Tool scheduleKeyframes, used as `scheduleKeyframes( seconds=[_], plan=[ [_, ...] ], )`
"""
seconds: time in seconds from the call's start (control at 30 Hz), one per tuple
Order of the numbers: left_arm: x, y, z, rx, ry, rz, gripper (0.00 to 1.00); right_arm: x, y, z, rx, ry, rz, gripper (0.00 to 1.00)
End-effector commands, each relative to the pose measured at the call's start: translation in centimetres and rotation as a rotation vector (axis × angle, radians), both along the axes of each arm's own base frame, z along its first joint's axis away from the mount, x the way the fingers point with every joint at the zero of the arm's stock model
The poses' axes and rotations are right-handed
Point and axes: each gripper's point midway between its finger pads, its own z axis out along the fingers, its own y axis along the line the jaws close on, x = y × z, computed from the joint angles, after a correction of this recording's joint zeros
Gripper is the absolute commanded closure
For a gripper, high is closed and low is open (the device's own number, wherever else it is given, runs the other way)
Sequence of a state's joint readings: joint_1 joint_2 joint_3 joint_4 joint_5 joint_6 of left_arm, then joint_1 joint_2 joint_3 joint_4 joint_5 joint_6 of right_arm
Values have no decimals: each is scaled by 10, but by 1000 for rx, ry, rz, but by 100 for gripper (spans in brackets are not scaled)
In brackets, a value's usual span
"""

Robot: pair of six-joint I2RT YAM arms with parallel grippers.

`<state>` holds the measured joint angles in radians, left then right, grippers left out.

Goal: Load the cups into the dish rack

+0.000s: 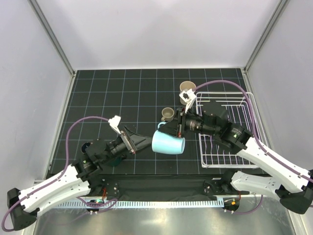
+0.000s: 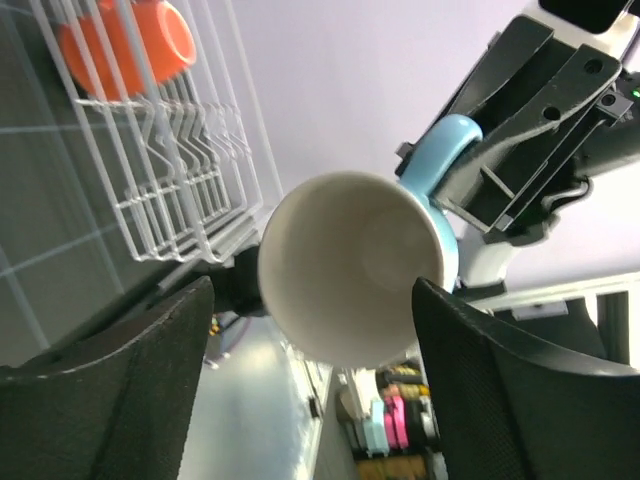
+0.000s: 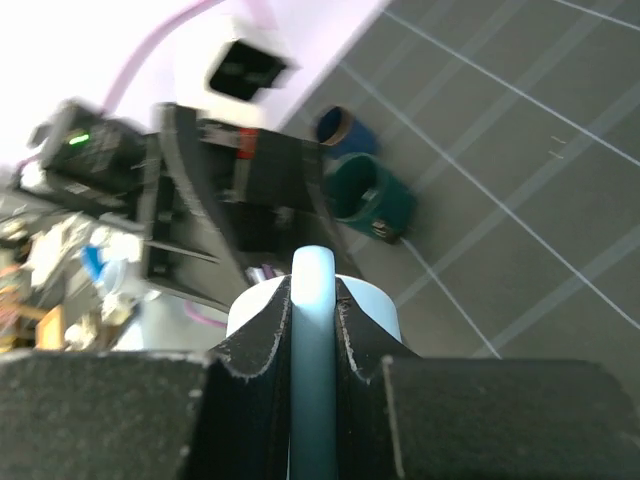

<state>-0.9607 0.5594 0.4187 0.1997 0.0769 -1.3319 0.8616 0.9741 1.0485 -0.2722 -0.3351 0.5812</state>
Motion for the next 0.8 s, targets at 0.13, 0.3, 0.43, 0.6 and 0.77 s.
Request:
scheduleKeyframes(
  seconds=[0.13, 0.3, 0.43, 0.6, 0.77],
  plan=[
    [14, 44, -20, 141, 6, 206, 17, 56, -42, 5, -177, 4, -323, 96],
    [12, 60, -24, 267, -49, 230, 17, 95, -103, 2, -316, 102, -529, 96],
    [12, 71, -27, 353, -71, 247, 18, 126, -176, 6, -415, 164, -734, 96],
    [9, 70, -16, 379, -121, 221, 18, 142, -240, -3, -535, 287, -894, 96],
    [6, 68, -14, 403, -143, 194, 18, 160, -284, -46, -637, 449, -973, 96]
  ],
)
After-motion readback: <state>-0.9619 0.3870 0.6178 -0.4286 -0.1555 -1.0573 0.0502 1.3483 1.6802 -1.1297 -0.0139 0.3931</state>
